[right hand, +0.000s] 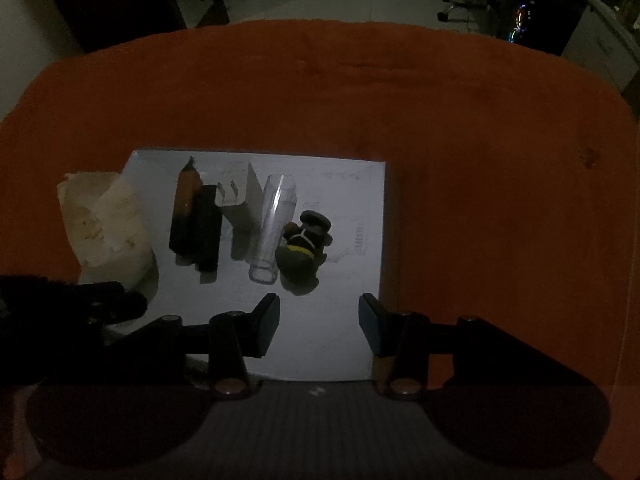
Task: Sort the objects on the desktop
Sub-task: 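Withdraw both open tools from the box back toward the paper sheet, then move right tool to black-yellow figurine while left tool nears black marker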
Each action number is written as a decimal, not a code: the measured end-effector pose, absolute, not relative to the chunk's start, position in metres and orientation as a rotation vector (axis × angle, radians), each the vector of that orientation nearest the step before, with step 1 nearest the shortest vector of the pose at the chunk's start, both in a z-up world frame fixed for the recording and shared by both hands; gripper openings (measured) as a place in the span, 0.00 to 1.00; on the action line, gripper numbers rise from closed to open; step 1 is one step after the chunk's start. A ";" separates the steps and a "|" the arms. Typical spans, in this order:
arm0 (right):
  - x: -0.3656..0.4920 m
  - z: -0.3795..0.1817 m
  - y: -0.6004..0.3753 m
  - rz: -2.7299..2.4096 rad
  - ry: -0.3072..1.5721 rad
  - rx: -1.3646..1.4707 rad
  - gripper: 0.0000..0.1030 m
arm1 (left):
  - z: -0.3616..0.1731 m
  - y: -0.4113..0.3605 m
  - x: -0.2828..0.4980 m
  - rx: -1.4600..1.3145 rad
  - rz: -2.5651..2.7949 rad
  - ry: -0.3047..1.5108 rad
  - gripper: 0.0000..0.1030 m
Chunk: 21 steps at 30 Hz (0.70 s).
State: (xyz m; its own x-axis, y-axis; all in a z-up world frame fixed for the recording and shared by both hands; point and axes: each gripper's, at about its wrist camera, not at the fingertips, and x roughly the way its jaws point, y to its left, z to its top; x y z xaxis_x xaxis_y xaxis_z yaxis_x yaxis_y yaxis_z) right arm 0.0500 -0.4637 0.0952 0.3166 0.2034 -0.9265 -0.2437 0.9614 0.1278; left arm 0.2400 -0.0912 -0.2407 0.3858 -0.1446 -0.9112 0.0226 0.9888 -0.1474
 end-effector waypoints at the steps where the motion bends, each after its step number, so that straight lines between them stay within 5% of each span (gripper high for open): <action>1: 0.053 0.093 -0.463 0.295 1.218 -0.035 0.46 | -0.241 -0.090 0.242 -0.119 -0.104 1.172 0.17; 21: 0.096 0.072 -0.471 0.228 1.262 0.021 0.47 | -0.258 -0.086 0.281 -0.193 -0.125 1.198 0.17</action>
